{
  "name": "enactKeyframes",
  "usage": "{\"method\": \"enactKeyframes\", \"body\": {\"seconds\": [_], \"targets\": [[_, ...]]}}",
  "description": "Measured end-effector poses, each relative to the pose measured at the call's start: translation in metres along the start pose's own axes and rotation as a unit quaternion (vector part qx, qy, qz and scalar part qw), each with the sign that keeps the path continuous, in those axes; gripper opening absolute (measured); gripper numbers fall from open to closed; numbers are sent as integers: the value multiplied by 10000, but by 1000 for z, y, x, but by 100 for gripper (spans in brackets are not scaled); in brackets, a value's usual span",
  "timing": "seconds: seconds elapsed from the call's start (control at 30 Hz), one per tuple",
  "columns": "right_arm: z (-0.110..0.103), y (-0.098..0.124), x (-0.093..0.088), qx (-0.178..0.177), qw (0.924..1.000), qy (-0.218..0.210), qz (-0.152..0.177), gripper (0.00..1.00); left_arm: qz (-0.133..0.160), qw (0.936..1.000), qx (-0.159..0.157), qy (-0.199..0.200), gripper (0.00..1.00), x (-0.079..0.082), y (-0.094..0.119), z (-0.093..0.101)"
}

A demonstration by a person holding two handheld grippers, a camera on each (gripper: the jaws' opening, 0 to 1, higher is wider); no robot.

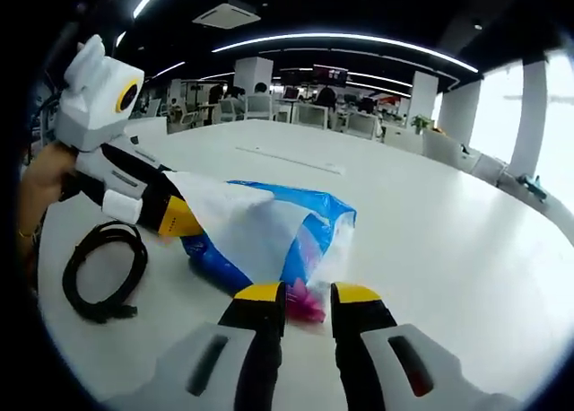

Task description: Arrange the tabletop items into an orderly group along one side of the table until the central work area is clear of visible clutter.

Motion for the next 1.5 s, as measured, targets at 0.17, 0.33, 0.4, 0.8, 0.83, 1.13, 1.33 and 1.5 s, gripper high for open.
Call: {"method": "enactKeyframes", "body": {"seconds": [0.17,0.33,0.4,0.8,0.83,1.13,1.33,1.5], "targets": [[3,2,-1,-14,10000,-57,-29,12,-67,10000,21,-61,10,-2,3,2],[5,5,1,-9,9998,-167,-45,4,-106,9999,67,-119,3,2,2,6],[4,6,1,18,9998,-168,-59,0,-117,9998,81,-159,0,2,5,9],[3,11,4,21,9999,-121,-50,0,-142,9981,195,-569,0,2,13,12],[3,12,5,19,9999,-120,-44,0,-139,9980,191,-578,0,2,14,12],[-5,15,16,-71,9999,113,12,0,-9,9977,197,-641,0,10,28,9],[-11,16,30,-176,9993,288,141,0,107,9969,278,-732,0,16,38,-1],[-17,16,39,-216,9986,453,190,0,173,9961,347,-794,0,19,42,-8]]}}
Point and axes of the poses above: the point that each gripper's makers call its tool centre point, and the gripper's own axes: y roughly backward along the fingers, z roughly to its right, x roughly out of its top, the point moved 1 cm from there along y, roughly backward along the fingers, and after that the axes turned 11 degrees about y, right-handed, at the moved point
